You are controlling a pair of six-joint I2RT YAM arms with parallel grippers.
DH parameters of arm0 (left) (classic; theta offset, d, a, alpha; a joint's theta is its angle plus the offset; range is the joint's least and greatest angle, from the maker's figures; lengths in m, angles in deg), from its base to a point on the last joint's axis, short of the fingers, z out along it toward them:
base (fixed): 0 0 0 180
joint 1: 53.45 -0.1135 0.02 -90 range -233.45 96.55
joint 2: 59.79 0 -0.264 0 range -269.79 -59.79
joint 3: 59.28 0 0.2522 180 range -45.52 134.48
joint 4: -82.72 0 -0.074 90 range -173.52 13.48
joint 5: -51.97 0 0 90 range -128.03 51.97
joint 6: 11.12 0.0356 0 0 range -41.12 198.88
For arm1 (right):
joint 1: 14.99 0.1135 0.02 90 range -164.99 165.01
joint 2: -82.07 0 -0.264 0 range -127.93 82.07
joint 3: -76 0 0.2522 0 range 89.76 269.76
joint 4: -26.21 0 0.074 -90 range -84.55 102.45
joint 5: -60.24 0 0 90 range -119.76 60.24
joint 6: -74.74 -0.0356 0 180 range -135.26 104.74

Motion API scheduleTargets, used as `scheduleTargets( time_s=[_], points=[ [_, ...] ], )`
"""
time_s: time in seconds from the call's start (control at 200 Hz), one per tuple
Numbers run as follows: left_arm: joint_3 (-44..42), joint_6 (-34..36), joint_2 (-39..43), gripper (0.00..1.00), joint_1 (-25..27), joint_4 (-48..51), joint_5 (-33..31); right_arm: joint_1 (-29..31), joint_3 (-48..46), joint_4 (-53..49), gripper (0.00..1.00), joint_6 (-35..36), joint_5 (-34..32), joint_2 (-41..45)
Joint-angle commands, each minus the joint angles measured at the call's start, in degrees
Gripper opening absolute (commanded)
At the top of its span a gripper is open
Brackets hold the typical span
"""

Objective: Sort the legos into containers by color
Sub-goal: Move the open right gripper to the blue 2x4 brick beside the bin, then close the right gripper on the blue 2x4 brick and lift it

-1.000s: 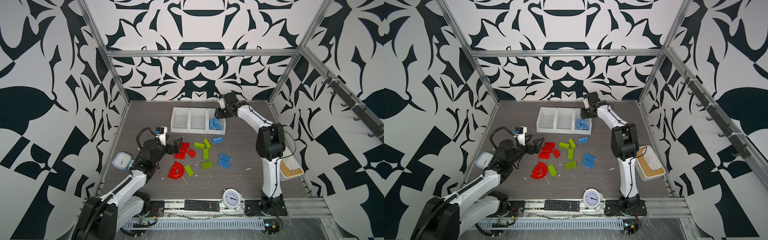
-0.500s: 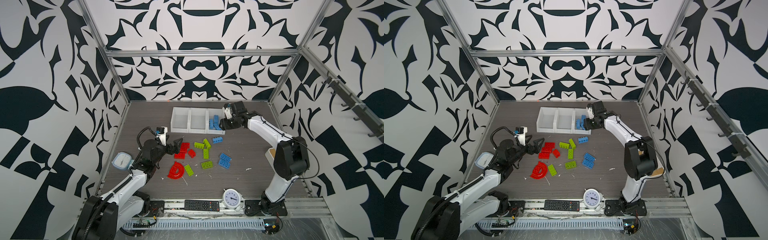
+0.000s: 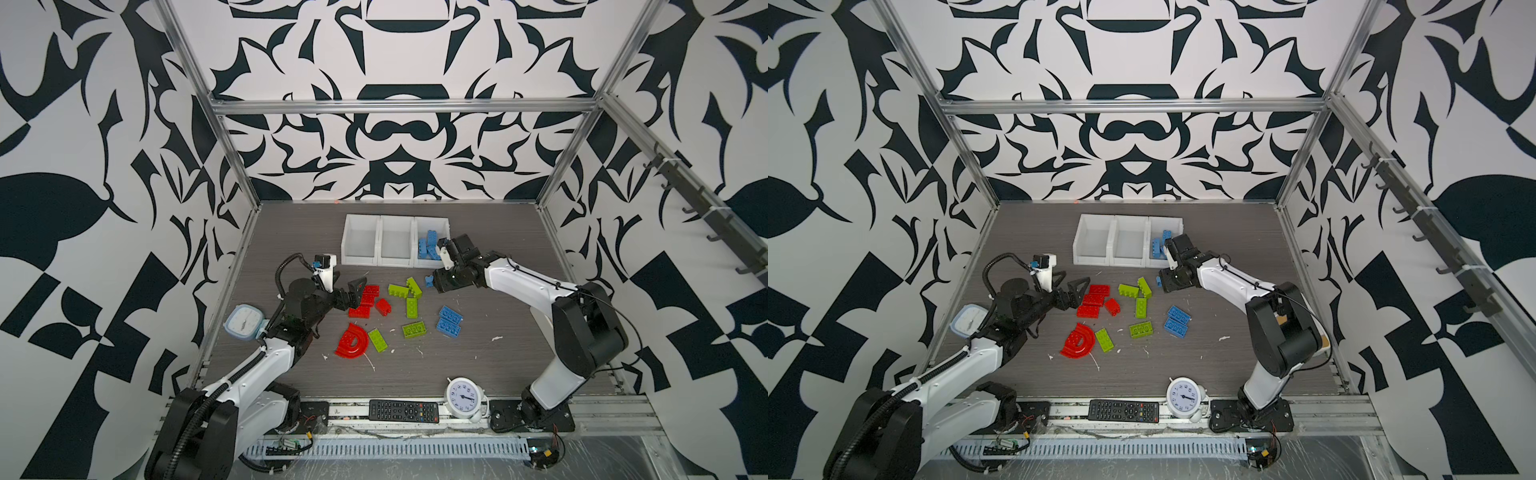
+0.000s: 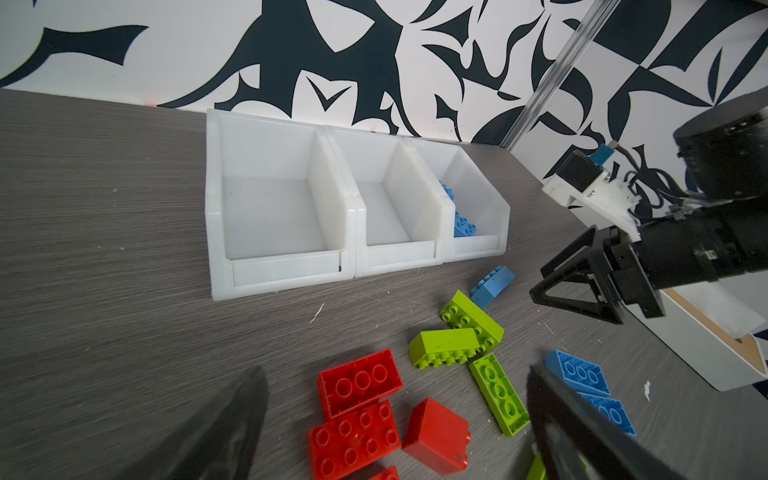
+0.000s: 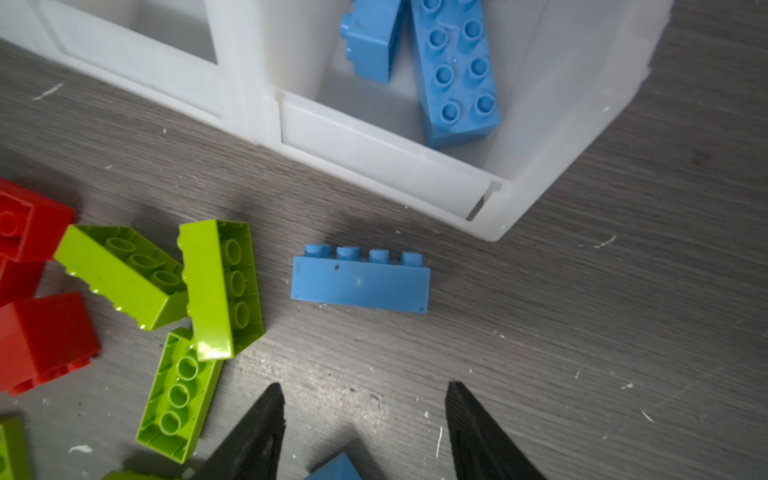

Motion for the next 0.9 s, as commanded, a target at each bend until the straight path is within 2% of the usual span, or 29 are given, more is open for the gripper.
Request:
scheduleTargets(
  time_s=[0.0,0.19,0.29,0.895],
  points=[
    [-0.08,0.01,0.75,1.00,0.11,-1.32,0.69,0.39,2.75,0.70,0.65,0.26,-2.37,-0.86],
    [-0.40,0.29,0.77,1.00,0.13,-1.86,0.05,0.65,3.41,2.48,0.67,0.26,-1.41,-2.35],
    [-0.19,0.29,0.32,1.00,0.14,-1.89,0.14,0.79,4.27,2.72,0.74,0.10,-1.06,-3.55],
    [-0.12,0.30,0.13,1.00,0.09,-1.71,0.31,1.01,10.18,1.02,0.80,1.40,-3.10,-11.04]
  ],
)
